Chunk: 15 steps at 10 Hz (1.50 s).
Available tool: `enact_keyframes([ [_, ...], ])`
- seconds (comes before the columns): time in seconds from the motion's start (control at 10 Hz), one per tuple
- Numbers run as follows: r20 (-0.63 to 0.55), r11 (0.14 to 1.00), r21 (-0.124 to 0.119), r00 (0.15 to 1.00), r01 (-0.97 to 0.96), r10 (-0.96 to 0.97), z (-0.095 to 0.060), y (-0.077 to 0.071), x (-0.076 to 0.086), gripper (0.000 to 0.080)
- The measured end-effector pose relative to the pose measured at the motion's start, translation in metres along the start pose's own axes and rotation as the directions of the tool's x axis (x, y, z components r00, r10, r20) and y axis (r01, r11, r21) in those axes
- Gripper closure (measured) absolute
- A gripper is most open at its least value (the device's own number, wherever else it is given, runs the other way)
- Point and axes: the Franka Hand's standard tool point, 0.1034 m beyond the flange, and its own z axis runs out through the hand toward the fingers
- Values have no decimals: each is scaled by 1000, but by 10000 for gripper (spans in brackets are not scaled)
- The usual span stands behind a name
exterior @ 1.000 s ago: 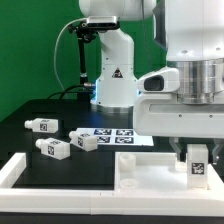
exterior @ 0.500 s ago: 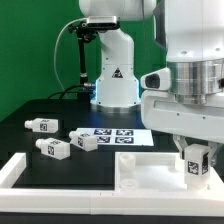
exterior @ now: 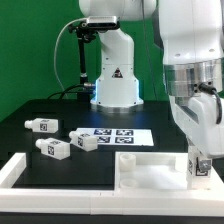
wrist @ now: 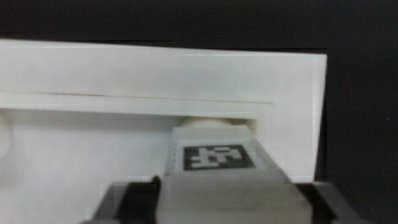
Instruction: Assemble one leg
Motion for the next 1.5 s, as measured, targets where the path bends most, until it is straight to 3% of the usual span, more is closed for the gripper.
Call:
enact_keyframes([
  [0.1, -2, 1000, 1, 1000, 27, -27, 0, 0, 1, 352],
  [0.2, -13, 974, 11, 974, 226, -226, 0, -1, 5, 226],
  [0.3, -14, 889, 4, 889, 458, -458, 0, -1, 9, 226],
  [0.4, -7, 803, -1, 803, 597, -597, -2, -2, 10, 167],
  [0.6, -9, 753, -3, 753, 658, -657, -2, -2, 11, 153],
  [0.8, -13, 627, -12, 627, 779, -779, -2, -2, 12, 151],
  [0.9, -11, 439, -54, 440, 897, -898, -3, -1, 9, 151],
  [1.0, -3, 265, -80, 266, 961, -964, -4, -2, 7, 151],
  [1.2, -8, 315, -79, 316, 946, -949, -4, -2, 11, 151],
  [1.3, -8, 314, -80, 315, 946, -949, -4, -2, 11, 239],
  [1.4, -11, 347, -80, 347, 935, -938, -4, -2, 10, 385],
  [1.5, -16, 419, -77, 419, 905, -908, -4, -2, 10, 518],
])
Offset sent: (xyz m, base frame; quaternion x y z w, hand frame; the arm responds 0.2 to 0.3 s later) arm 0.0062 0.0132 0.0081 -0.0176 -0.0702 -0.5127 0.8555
